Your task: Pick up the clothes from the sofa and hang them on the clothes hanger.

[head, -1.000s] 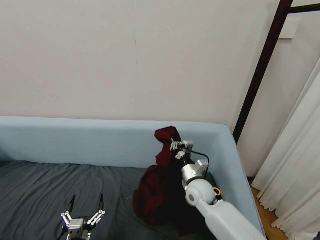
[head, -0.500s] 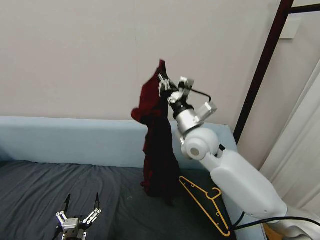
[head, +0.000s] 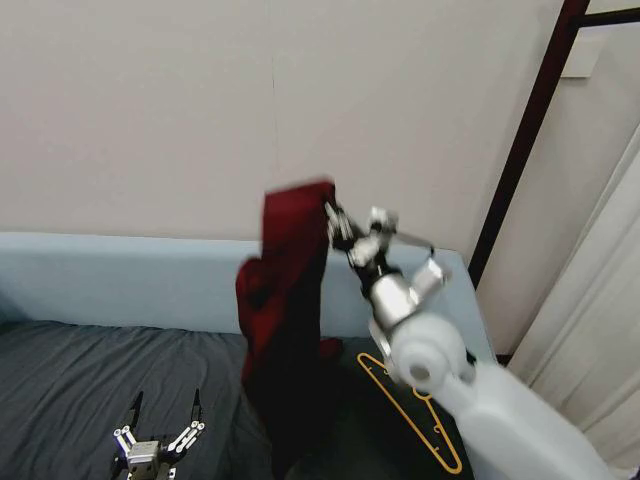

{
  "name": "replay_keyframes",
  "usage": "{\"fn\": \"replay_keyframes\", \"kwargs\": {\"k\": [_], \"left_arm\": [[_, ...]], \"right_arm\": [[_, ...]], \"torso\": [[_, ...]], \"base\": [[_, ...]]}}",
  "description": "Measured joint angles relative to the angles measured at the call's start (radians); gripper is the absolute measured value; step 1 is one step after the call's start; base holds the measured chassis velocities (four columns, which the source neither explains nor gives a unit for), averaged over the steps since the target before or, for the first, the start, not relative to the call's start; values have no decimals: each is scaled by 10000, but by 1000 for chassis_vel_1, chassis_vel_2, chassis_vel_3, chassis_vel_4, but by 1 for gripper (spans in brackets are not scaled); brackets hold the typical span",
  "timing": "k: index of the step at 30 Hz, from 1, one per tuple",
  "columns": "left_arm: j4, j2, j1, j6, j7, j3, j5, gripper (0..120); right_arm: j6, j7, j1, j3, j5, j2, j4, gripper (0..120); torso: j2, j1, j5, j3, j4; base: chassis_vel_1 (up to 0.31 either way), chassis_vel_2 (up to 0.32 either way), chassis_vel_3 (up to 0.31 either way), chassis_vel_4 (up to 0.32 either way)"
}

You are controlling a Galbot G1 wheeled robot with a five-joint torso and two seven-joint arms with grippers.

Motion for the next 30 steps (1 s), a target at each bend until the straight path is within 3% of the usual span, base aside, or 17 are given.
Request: {"fn": "replay_keyframes", "kwargs": {"k": [1, 5, 9, 13, 15, 23, 27, 30], "left_arm": [[0, 0, 0, 0, 0, 0, 0, 100], [69, -11, -162, 286, -36, 49, 153, 100], [293, 104, -294, 610, -303, -133, 186, 100], [492, 268, -356, 682, -386, -445, -51, 100], [560, 386, -343, 662, -391, -601, -253, 100], [731, 477, -299, 399, -376, -723, -316, 100], [764, 543, -307, 309, -371, -734, -315, 100], [774, 566, -336, 300, -369, -729, -314, 100]], "right_arm": [[0, 0, 0, 0, 0, 0, 0, 0], [-278, -372, -2080, 405, -1354, -213, -1208, 0], [-526, -342, -2645, 626, -2421, -29, -2008, 0], [-1138, 409, -2742, 811, -3169, 276, -2580, 0], [-2090, 1367, -2701, 840, -3288, 483, -2668, 4], [-4172, 3820, -2804, 979, -3468, 932, -1418, 29], [-5730, 5358, -3105, 1225, -3225, 834, 529, 47], [-5633, 5325, -3094, 1133, -3049, 751, 976, 57]], "torso": [[0, 0, 0, 0, 0], [1, 0, -2, -1, 7], [1, 0, -3, -1, 7], [0, 0, -4, -1, 10], [1, 0, -4, 0, 10], [0, 0, -4, 0, 11], [1, 0, -8, -1, 7], [1, 0, -9, -1, 5]], "base": [[0, 0, 0, 0], [0, 0, 0, 0], [0, 0, 0, 0], [0, 0, 0, 0], [0, 0, 0, 0], [0, 0, 0, 0], [0, 0, 0, 0], [0, 0, 0, 0]]}}
